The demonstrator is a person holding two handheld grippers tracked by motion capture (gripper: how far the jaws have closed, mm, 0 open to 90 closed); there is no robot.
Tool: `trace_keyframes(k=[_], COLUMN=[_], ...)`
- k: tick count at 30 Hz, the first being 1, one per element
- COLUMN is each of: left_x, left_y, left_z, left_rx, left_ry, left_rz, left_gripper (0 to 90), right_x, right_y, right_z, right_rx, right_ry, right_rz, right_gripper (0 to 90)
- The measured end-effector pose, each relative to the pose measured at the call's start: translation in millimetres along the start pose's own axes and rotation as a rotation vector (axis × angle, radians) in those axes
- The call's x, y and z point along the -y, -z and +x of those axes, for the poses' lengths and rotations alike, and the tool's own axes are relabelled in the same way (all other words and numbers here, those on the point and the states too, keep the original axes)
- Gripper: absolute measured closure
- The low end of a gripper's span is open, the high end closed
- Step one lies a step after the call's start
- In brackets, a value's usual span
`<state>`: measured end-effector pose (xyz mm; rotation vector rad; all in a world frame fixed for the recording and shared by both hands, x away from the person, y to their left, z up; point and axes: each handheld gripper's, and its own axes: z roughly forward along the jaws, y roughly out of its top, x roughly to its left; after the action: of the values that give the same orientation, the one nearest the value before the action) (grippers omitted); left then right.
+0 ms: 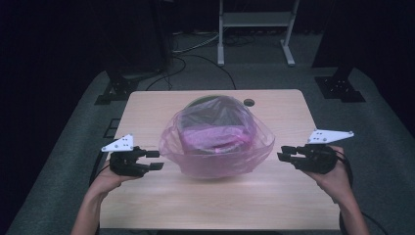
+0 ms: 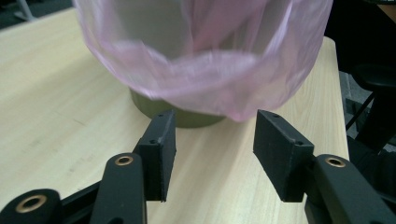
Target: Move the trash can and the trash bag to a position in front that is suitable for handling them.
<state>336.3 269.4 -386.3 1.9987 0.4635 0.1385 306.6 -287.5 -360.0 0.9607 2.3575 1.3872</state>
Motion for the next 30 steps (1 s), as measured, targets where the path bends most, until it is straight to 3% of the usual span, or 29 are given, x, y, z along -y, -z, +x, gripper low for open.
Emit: trace_keyframes(k=[3, 4, 6, 11, 13, 18, 24, 30], left_x=[-8.6, -19.0, -25.7, -44.0, -58.4, -76.3, -84.0, -88.7], left_y=[5.3, 9.8, 12.8, 17.6, 16.4, 6.5, -9.2, -20.7], left_z=[0.9, 1.8, 2.9, 7.3, 11.3, 20.2, 29.9, 37.9], left_rx=[-0.001, -0.003, 0.0, 0.0, 0.005, 0.021, 0.039, 0.055], left_ry=[-0.013, -0.027, -0.033, -0.052, -0.066, -0.077, -0.074, -0.064], left_rz=[-0.001, -0.004, -0.009, -0.017, -0.021, -0.009, 0.01, 0.01], left_gripper=[46.3, 45.1, 44.8, 43.6, 42.8, 38.1, 31.7, 29.5], right_x=[-9.4, -23.6, -32.2, -58.2, -68.4, -86.2, -97.2, -104.7], right_y=[5.2, 11.7, 14.7, 12.7, 7.1, -14.3, -36.7, -49.7], right_z=[0.3, 1.3, 1.9, 4.4, 5.8, 5.6, 5.6, 4.9], right_rx=[0.004, 0.009, 0.007, -0.019, -0.034, -0.077, -0.119, -0.123], right_ry=[0.014, 0.035, 0.045, 0.076, 0.091, 0.112, 0.129, 0.134], right_rz=[-0.012, -0.028, -0.041, -0.053, -0.047, -0.012, 0.018, 0.039], right_gripper=[62.7, 61.2, 60.4, 56.4, 53.8, 47.6, 44.9, 44.7])
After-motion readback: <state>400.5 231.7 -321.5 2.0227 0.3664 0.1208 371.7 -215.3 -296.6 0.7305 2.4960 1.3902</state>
